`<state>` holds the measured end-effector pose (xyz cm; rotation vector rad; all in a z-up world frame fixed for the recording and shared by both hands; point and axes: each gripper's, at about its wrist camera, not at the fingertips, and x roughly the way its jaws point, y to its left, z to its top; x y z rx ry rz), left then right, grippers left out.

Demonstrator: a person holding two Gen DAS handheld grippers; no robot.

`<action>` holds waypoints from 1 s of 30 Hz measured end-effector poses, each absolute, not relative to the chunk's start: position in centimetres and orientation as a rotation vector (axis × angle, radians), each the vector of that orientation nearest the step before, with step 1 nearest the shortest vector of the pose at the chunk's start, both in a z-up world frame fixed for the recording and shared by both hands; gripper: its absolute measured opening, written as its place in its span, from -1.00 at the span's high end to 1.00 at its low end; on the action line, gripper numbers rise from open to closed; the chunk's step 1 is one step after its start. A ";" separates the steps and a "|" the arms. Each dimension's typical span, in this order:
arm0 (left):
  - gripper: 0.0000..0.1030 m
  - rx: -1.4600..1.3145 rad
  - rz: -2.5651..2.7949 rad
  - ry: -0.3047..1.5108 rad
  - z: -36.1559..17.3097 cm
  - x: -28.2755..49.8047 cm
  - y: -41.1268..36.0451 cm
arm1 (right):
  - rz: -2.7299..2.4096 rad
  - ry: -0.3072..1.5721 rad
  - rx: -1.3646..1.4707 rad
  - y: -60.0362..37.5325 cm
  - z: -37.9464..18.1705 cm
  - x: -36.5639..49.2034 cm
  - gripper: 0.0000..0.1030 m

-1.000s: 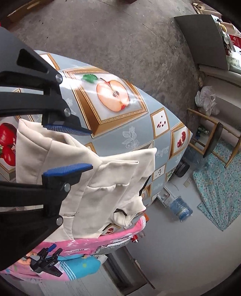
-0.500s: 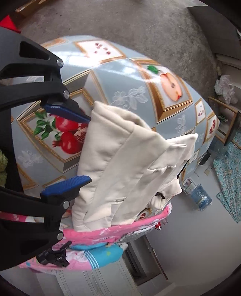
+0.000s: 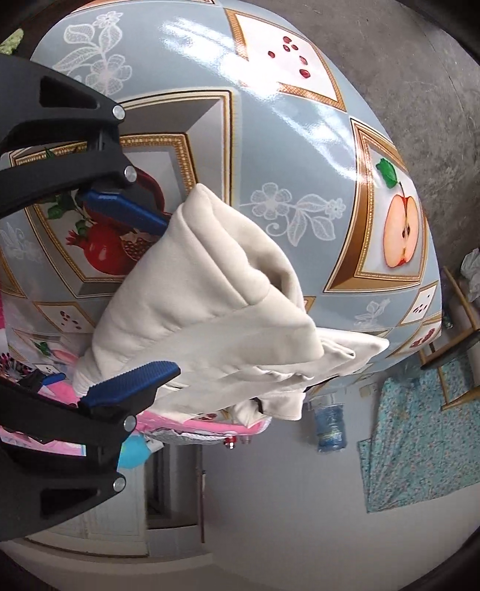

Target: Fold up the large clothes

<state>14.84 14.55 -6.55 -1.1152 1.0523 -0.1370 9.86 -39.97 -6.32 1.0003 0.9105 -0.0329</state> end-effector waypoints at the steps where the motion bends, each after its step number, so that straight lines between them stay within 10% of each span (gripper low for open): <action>1: -0.33 -1.113 -0.108 1.040 -6.4 14.8 14.3 | -0.048 0.896 0.999 -40.0 -6.3 10.0 -0.50; 3: -0.22 -1.068 -0.036 1.021 -5.8 15.0 13.8 | -0.081 0.866 1.005 -39.9 -6.5 10.3 -0.42; 7: 0.62 -0.687 0.059 0.960 -3.8 15.4 10.5 | -0.192 0.824 0.935 -39.7 -6.3 10.9 0.28; 11: 0.90 -0.215 0.053 0.782 -0.1 13.6 5.8 | -0.238 0.814 0.702 -38.4 -4.4 11.3 0.75; 24: 0.90 -0.155 -0.099 0.860 2.3 7.5 10.1 | -0.165 0.799 0.580 -37.8 -1.0 5.5 0.77; 30: 0.44 -0.391 -0.110 1.052 -3.5 6.6 14.2 | -0.159 0.957 0.735 -40.6 -5.9 3.8 0.44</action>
